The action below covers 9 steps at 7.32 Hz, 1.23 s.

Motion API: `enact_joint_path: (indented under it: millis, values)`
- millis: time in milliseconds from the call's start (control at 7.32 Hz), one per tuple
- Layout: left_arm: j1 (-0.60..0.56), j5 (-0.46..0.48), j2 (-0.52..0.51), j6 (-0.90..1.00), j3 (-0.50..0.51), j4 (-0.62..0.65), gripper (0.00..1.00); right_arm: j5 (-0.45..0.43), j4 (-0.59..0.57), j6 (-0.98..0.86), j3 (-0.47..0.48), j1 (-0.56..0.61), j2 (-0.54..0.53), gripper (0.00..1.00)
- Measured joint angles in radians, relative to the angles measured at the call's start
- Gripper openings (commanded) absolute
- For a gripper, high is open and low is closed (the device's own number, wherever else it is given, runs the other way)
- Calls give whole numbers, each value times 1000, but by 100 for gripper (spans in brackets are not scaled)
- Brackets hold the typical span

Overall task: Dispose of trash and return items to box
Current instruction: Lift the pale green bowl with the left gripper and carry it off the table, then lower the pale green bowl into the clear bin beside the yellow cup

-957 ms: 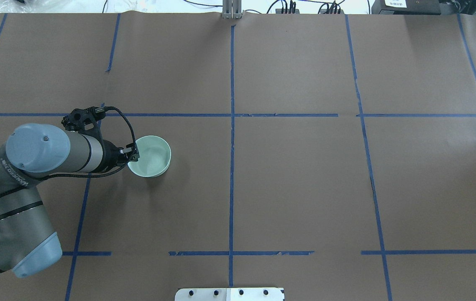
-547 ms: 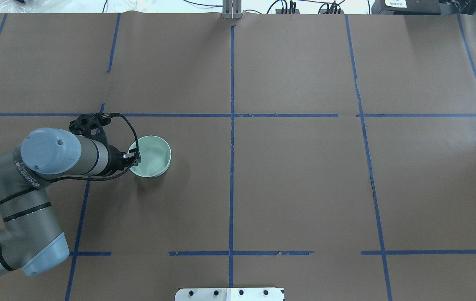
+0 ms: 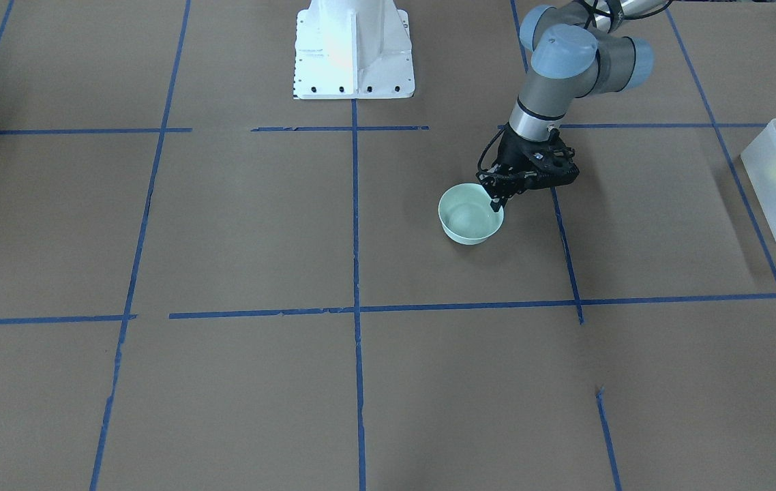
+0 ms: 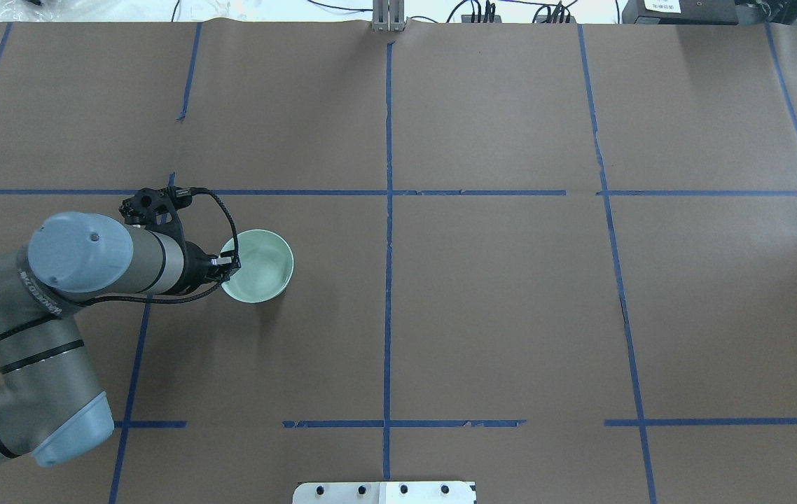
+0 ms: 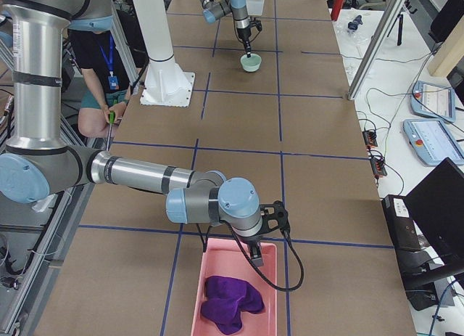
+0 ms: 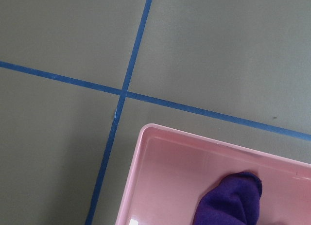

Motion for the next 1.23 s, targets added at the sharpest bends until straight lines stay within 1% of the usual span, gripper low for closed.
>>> enact_joint_path:
  millis: [137,273,547,683,820,957,1093,1230]
  values:
    - [-43,-36,23,83,-55,23,0,0,0,-2,0,0,-2,100]
    - [-133,-97,47,202,-114,64,0,4,0,-3,0,0,-4,100]
    - [-375,-223,130,545,-199,137,0,28,-4,-10,5,-4,-3,100]
    - [-500,-274,187,752,-208,150,0,23,-9,-13,6,-28,-3,100]
    - [-627,-320,250,990,-192,156,0,-10,-27,-15,7,-70,-1,100]
    - [-757,-357,290,1213,-142,158,0,-48,-81,-15,11,-91,5,100]
    - [-889,-391,310,1430,-60,157,0,-62,-169,-15,32,-101,18,100]
    - [-1002,-422,319,1629,38,153,0,-64,-255,-15,79,-102,23,100]
